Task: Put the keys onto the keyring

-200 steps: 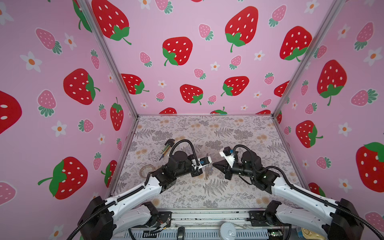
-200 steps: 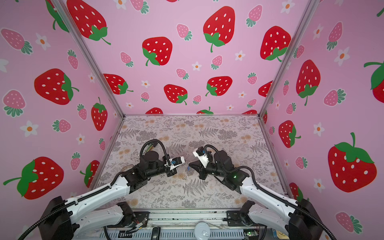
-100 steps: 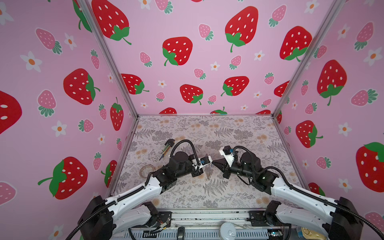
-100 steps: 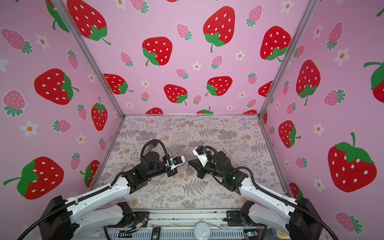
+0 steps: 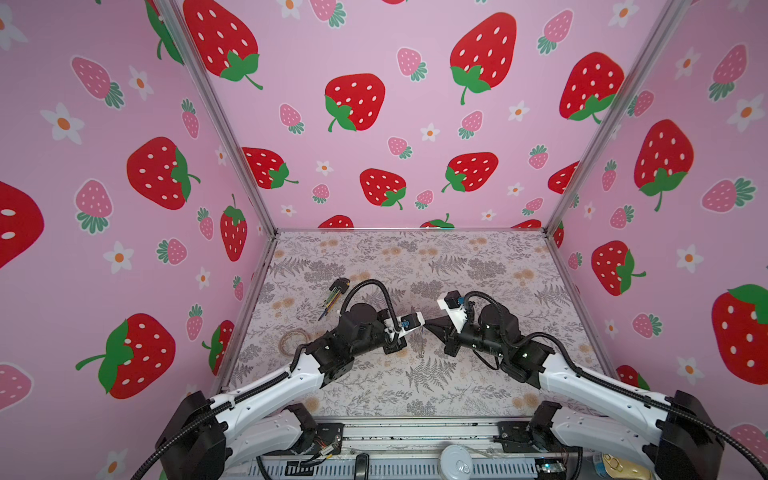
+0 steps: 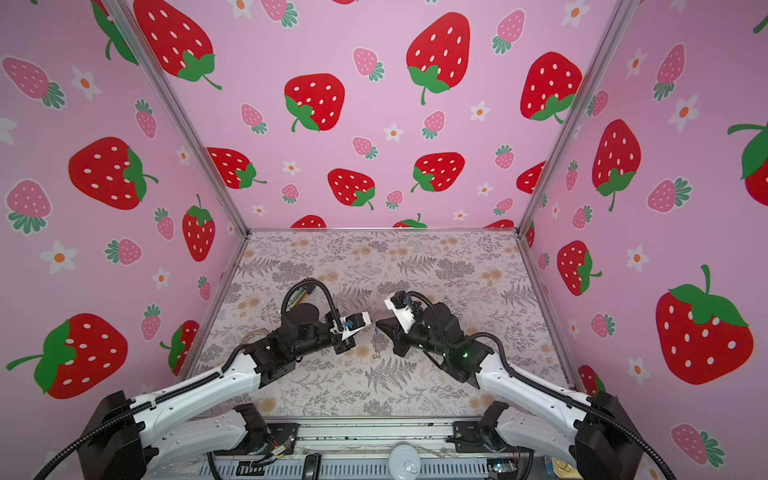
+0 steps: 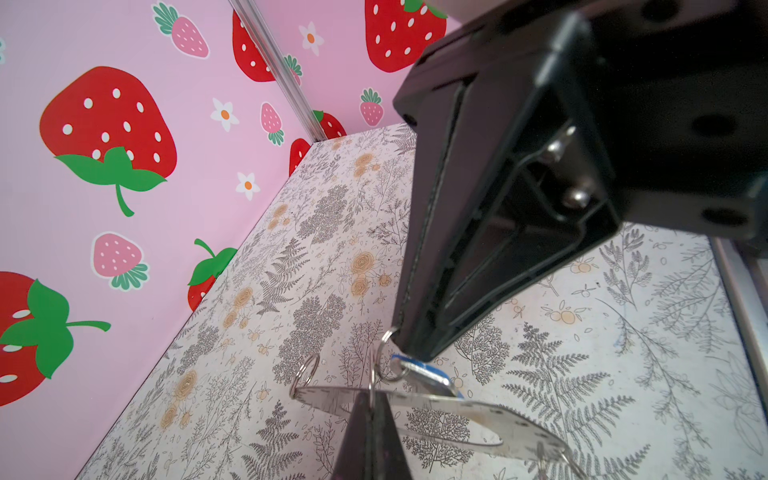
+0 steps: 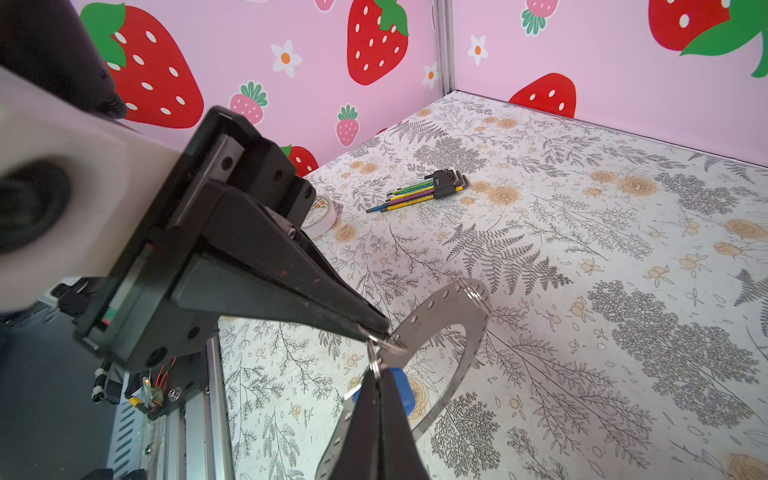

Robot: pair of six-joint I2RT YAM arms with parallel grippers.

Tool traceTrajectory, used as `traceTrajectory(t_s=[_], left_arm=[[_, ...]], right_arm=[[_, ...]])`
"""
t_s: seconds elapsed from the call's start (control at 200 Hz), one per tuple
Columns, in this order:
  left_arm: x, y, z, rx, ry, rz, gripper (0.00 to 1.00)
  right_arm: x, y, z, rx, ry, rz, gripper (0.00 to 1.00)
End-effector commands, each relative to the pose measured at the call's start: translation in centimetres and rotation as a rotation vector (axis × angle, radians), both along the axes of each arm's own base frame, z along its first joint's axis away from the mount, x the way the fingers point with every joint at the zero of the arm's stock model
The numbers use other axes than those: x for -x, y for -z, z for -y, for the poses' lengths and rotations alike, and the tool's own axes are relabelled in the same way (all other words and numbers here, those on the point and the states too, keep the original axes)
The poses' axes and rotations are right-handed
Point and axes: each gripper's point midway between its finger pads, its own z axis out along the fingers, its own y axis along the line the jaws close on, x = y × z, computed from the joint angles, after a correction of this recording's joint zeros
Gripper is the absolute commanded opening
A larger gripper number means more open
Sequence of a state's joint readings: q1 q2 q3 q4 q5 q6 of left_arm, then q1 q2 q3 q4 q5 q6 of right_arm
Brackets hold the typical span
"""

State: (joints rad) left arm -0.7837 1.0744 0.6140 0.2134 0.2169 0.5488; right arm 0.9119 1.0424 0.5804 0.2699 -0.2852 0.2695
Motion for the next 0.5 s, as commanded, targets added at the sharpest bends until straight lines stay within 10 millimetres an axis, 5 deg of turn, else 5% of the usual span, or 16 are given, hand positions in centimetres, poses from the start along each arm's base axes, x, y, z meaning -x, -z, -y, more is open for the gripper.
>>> traceTrajectory(t_s=[0.0,0.495], left_arm=[[0.3,-2.5,0.8,0.046,0.035,0.058,0.00],[1.4,-2.4,1.1,0.038,0.094,0.082,0.00]], right_arm=[[-0.5,-1.7,-0.2,-0.052,0.027,0.026,0.00],[-1.8,-1.2,0.7,-0.030,0.124,0.017,0.00]])
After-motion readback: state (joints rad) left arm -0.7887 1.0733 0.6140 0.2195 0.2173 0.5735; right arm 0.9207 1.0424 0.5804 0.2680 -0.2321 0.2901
